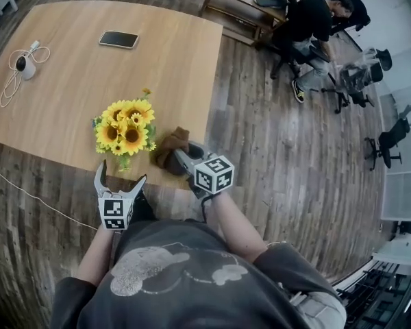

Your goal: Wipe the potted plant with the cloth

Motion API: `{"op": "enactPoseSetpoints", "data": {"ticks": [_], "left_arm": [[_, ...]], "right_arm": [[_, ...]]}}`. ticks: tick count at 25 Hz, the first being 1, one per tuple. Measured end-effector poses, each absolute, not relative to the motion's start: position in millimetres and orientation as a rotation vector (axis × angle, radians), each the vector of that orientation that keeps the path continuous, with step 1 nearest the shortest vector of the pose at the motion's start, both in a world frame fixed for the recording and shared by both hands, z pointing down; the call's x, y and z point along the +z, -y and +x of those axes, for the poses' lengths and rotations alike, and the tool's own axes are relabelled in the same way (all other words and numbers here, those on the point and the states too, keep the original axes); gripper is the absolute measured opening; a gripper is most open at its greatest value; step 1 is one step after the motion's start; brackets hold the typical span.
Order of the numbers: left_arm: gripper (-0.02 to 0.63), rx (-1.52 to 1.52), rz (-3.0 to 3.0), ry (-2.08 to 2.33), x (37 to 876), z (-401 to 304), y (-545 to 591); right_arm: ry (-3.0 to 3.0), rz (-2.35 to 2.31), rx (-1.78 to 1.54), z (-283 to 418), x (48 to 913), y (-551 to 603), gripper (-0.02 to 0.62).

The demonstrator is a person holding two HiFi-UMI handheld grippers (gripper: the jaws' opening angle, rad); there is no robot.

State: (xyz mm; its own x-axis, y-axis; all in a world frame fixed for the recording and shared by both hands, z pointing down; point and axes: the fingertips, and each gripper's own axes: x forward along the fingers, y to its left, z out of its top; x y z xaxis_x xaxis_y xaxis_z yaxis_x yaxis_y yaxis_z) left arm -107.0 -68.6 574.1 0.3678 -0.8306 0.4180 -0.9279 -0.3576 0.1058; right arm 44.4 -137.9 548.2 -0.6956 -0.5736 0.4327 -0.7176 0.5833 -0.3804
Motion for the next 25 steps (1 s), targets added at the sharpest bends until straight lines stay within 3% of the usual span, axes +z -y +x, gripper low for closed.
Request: {"op": "enactPoseSetpoints", "data": {"ticks": [3,8,10,20,25], "left_arm": [[0.611,0.373,2.215,1.660,568.9,-113.4,43.0],[0.488,0.218,2.099,1.961,522.3,-120.7,5.3],[0.472,0.123,2.062,2.056,498.4,-116.2,-9.4],[0.359,-0.073,2.089,2.152,423.1,-39.5,-76.3],[0.259,-0.091,2.079,2.184,410.4,-22.2,-107.1]], "right_arm": [[2.615,0.993,0.763,57.1,537.0,114.4,0.071],[2.699,0.895,0.664,88.4,513.1,75.1,0.071],[2.732,0.863,0.701,99.8,500.1,60.9,0.071],[2.916,0.648,0.553,117.7,433.2,-16.6,0.069],[2.937,0.633,0.662,134.3,434.9,-43.9,0.069]]}}
